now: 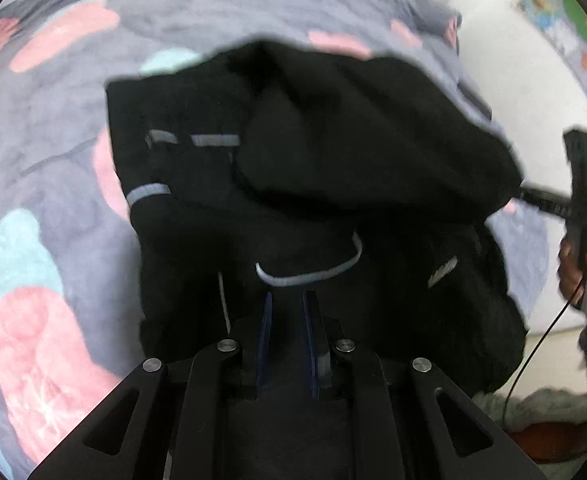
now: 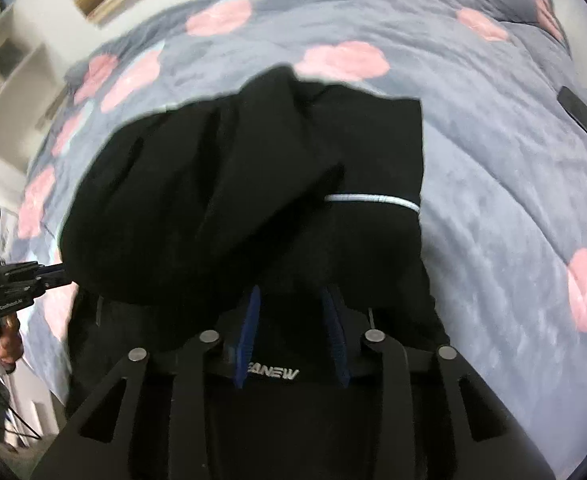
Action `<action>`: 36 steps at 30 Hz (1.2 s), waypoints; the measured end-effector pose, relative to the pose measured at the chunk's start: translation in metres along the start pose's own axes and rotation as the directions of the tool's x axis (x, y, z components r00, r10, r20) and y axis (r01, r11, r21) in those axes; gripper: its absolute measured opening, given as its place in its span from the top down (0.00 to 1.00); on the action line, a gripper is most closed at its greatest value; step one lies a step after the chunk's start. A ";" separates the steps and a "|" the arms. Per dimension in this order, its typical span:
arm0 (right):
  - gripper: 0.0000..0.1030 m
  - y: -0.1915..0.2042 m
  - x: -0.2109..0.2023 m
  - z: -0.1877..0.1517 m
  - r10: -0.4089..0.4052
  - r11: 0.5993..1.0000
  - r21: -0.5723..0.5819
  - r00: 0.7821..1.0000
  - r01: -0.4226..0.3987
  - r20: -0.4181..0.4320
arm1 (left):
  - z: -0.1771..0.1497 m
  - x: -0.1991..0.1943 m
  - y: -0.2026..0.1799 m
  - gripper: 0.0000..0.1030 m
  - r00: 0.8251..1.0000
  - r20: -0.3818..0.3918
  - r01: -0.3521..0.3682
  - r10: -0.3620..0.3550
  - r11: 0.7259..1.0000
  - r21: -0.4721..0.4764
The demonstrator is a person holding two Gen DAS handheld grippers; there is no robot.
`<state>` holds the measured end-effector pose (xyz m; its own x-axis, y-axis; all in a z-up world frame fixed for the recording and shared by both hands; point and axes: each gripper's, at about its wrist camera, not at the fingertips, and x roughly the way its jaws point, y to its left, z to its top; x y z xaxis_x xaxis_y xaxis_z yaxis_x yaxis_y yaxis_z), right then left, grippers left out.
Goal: Fold large clothes
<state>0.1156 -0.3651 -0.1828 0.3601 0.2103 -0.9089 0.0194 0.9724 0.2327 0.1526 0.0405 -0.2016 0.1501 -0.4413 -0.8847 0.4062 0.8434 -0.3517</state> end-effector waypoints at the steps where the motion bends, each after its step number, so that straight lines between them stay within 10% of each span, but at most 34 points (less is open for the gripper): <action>1: 0.49 0.001 -0.007 0.003 0.005 1.000 0.002 1.000 -0.005 0.022 | 0.007 -0.009 -0.001 0.85 1.000 0.031 0.004 -0.004 1.000 -0.001; 8: 0.44 0.044 -0.045 0.066 0.012 0.998 -0.058 0.984 -0.002 0.178 | 0.089 -0.061 -0.040 0.73 0.970 0.220 0.084 -0.099 0.993 0.077; 13: 0.44 0.060 -0.004 0.091 0.011 1.000 -0.016 0.996 -0.010 0.088 | 0.125 -0.037 -0.058 0.59 0.966 0.201 0.142 -0.163 0.983 0.113; 22: 0.44 0.064 0.123 0.006 -0.049 0.998 -0.056 0.973 0.037 -0.228 | 0.056 0.085 -0.031 0.59 0.985 -0.113 0.134 -0.133 0.991 0.008; 29: 0.35 0.070 0.143 -0.008 -0.063 0.995 -0.088 0.974 0.045 -0.218 | 0.036 0.113 -0.015 0.60 0.978 -0.121 0.160 -0.167 0.985 -0.072; 36: 0.35 0.050 0.057 0.021 0.078 0.997 0.008 0.994 -0.078 -0.072 | 0.048 0.056 -0.022 0.59 0.978 -0.050 0.202 -0.203 0.979 -0.012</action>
<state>0.1564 -0.3063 -0.2161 0.2921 0.2927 -0.9105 -0.0009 0.9521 0.3058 0.1956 -0.0173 -0.2285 0.0197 -0.5874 -0.8091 0.4172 0.7402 -0.5273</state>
